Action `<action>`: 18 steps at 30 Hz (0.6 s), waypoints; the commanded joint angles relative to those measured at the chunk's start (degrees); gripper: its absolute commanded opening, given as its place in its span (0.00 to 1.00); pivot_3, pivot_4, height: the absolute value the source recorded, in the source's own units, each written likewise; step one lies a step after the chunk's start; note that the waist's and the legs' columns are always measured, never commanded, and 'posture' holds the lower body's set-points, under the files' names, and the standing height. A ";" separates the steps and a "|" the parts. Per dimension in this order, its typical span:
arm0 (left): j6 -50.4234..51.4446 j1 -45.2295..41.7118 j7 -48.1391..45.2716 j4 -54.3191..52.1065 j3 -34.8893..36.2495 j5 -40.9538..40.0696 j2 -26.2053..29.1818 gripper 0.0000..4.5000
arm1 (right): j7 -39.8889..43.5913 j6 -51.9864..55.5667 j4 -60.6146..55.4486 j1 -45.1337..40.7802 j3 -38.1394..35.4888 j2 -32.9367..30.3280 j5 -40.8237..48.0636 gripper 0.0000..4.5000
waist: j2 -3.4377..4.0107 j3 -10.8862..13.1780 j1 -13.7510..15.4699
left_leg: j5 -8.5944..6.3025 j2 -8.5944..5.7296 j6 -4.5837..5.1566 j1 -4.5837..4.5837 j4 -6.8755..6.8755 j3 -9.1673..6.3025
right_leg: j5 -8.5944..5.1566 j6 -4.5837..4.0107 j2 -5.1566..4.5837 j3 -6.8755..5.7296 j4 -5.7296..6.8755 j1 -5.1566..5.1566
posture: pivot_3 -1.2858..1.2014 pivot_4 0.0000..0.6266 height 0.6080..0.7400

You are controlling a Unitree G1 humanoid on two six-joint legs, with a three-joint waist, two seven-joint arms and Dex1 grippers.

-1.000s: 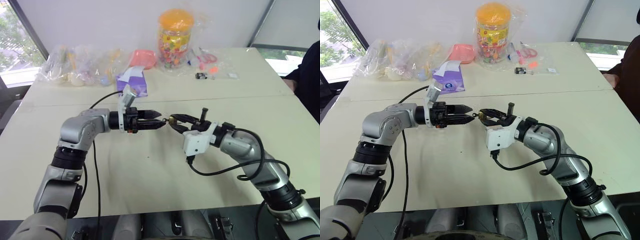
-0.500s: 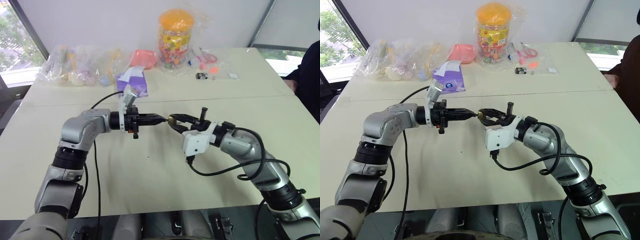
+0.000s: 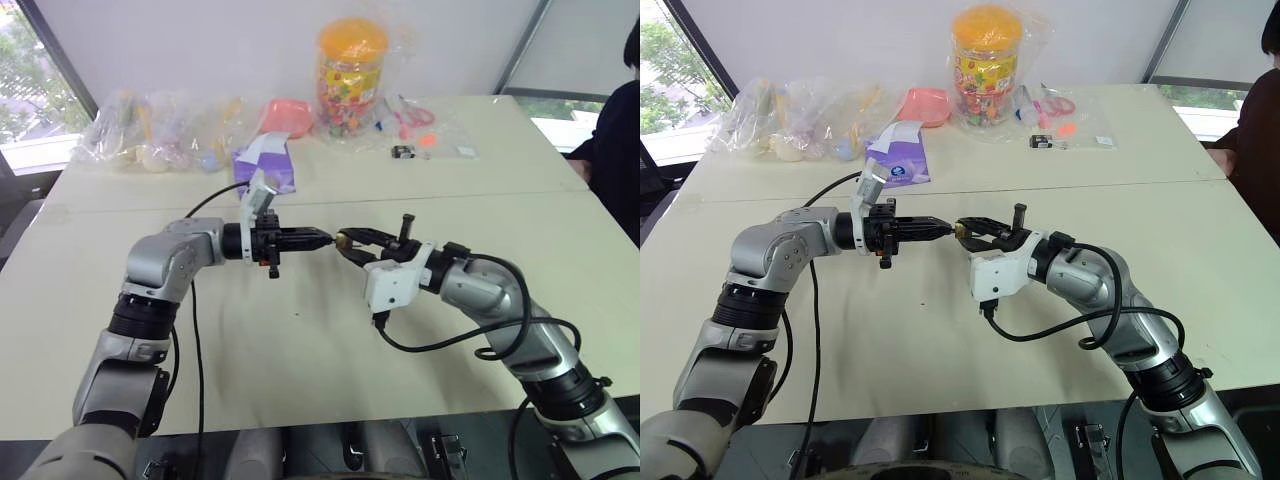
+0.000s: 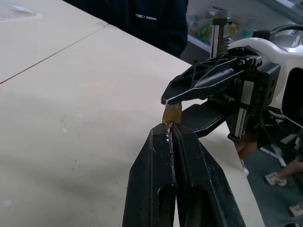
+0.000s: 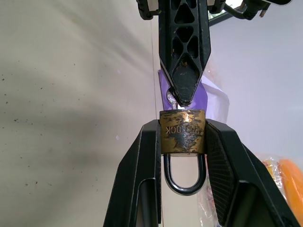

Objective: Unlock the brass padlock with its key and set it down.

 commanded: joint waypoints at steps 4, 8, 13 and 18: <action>-1.71 -0.75 -0.27 -1.31 -0.51 1.13 -0.02 0.01 | -0.18 0.02 -3.09 -1.51 -1.76 0.44 0.78 0.16 | 0.00 0.00 0.01 | 0.00 0.00 0.00 0.00 0.00 0.00 | 0.00 0.00 0.00 0.00 0.00 0.00 | 0.52 0.24 0.98; -2.79 -0.30 -0.78 -1.48 -1.23 1.86 0.11 0.01 | -0.11 0.14 -3.08 -1.55 -1.81 0.45 0.92 0.16 | 0.00 0.00 0.01 | 0.00 0.00 0.00 0.00 0.00 0.00 | 0.00 0.00 0.00 0.00 0.00 0.00 | 0.52 0.24 0.98; -7.17 0.82 -0.81 -2.24 -2.14 4.26 -0.26 0.01 | 0.37 1.97 -3.63 -1.83 -2.24 1.24 2.36 0.16 | 0.00 0.00 0.01 | 0.00 0.00 0.00 0.00 0.00 0.00 | 0.00 0.00 0.00 0.00 0.00 0.00 | 0.52 0.24 0.98; -14.35 2.30 0.54 -3.31 -2.59 7.80 -1.52 0.01 | 1.73 6.98 -5.23 -2.30 -3.27 3.22 5.86 0.16 | 0.00 0.00 0.07 | 0.00 0.00 0.00 0.00 0.01 0.00 | 0.00 0.00 -0.01 0.00 0.01 0.00 | 0.52 0.24 0.98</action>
